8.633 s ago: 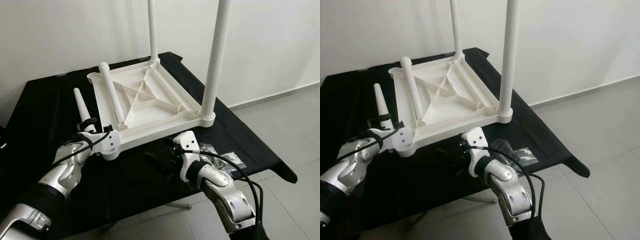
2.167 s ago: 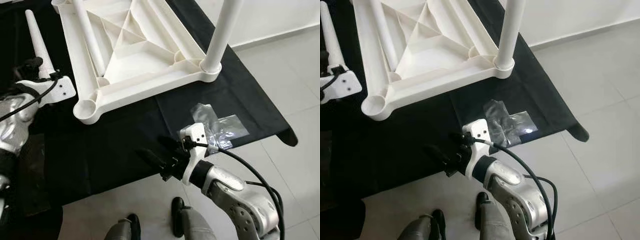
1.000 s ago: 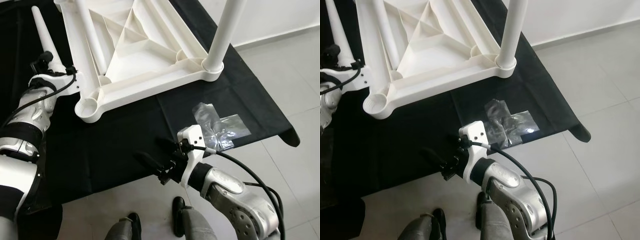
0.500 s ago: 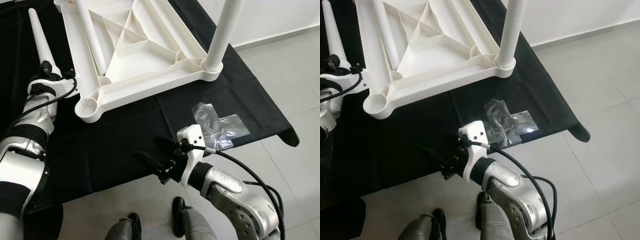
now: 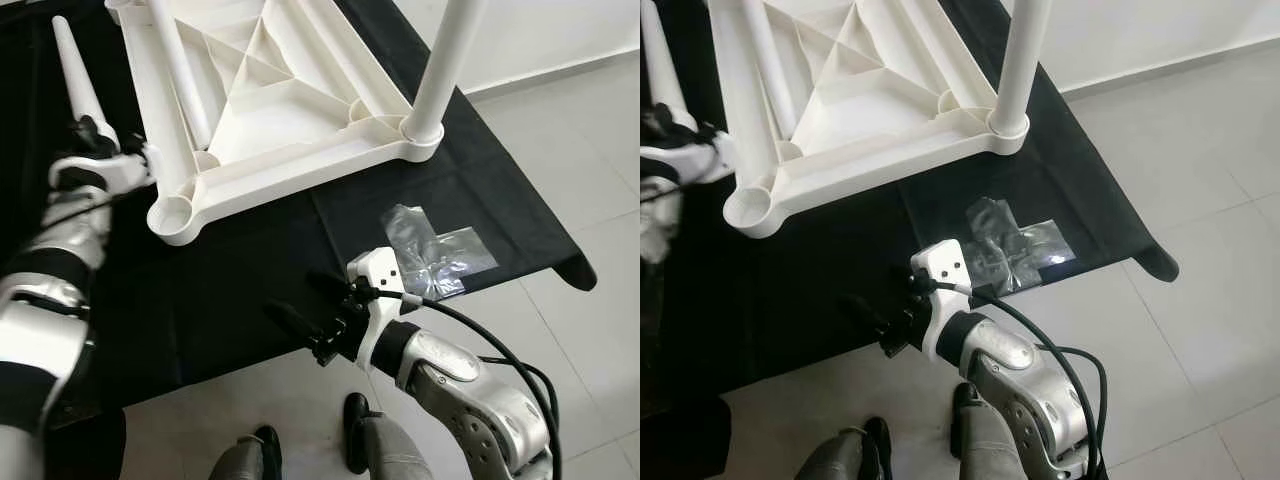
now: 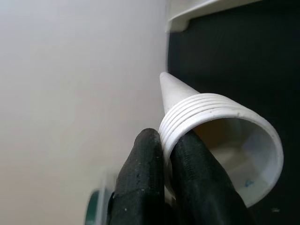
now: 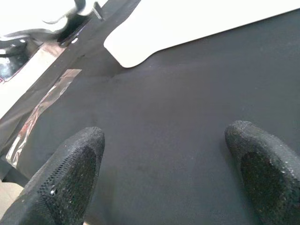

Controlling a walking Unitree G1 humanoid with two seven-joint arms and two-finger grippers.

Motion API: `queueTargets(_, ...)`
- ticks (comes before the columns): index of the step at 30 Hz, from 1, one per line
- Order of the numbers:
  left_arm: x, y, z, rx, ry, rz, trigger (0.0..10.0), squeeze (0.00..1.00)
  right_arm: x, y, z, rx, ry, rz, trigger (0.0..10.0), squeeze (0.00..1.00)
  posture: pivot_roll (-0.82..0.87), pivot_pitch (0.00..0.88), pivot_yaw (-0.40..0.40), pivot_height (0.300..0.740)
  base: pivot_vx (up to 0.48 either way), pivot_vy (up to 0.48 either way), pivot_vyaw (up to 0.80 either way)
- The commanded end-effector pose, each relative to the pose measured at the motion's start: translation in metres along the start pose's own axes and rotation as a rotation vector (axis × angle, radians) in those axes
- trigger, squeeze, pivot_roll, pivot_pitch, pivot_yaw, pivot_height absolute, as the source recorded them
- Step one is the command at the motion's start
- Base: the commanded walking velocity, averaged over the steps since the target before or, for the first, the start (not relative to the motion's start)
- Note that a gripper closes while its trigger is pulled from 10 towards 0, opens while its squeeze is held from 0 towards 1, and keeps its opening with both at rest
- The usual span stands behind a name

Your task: Building children table

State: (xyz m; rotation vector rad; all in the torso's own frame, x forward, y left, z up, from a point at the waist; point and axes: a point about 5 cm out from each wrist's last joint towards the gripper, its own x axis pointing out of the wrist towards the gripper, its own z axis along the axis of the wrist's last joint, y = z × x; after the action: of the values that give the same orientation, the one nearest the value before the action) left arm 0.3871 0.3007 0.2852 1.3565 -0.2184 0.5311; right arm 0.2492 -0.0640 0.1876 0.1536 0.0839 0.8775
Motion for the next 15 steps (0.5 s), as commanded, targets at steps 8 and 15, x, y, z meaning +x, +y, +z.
queueTargets(8,0.000,0.073,-0.024,-0.487,-0.087,0.174,0.0,0.00,0.015,-0.002,0.011,0.027,-0.083,0.046,10.0,0.00,-0.18,0.248,-0.002,0.740,0.000,0.000,0.00)
queueTargets(15,-0.023,0.098,-0.022,-1.156,-0.218,0.111,0.0,0.00,0.023,-0.013,0.040,0.152,-0.221,0.094,10.0,0.00,-0.14,0.191,-0.002,0.740,0.000,0.000,0.00)
